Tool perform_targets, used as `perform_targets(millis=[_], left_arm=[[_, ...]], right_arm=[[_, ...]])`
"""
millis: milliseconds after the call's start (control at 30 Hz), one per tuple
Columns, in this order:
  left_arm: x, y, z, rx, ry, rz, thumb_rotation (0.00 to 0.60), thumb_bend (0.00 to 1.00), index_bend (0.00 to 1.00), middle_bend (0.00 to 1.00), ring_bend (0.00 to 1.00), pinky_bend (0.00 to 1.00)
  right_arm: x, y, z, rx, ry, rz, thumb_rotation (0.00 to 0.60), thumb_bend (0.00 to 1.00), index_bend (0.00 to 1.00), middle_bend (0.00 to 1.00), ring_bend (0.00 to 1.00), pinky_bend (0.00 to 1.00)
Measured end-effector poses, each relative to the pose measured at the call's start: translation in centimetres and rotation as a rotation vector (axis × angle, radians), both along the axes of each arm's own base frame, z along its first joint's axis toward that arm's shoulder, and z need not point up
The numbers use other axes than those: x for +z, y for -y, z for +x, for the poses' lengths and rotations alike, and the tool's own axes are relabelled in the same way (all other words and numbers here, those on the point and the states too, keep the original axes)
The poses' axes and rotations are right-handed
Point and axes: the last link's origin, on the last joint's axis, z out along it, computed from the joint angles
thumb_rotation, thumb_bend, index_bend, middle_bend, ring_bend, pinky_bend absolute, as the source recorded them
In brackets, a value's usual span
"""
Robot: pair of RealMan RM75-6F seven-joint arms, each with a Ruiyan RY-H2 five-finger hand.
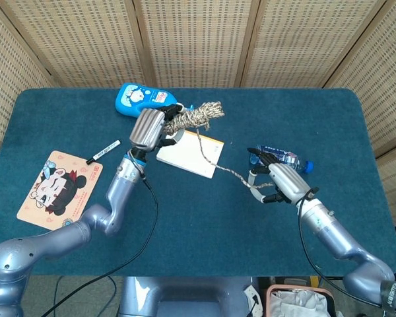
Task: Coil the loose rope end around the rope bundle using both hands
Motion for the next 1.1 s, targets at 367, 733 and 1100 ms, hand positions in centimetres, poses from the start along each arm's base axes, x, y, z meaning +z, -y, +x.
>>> perform_targets(millis=[367,733,1100], left_arm=[[-0.7,-0.3,-1.3,0.005,-0.103,0.018,0.6,0.85,0.7,0.6,0.53,0.69],[-2.7,0.7,-1.4,-0.035,-0.189,-0.002,0.6,0.85,0.7,0.6,0.53,0.69],[-4.6,1.6,-1.7,-0.065,-0.237,-0.042,0.6,0.85,0.71,0.61,0.53,0.69]], right_arm=[[1.1,-3.0,3.7,0.201,0.029,-0.001,0.6,0.45,0.68,0.02,0.0,0.0],[2.7,-2.4,8.5,0.261,0.076,-0.03,0.6,0.45,0.68,0.02,0.0,0.0],[4.1,-0.9,12.7,0.228,0.154,-0.037,0.6,0.45,0.68,0.02,0.0,0.0]])
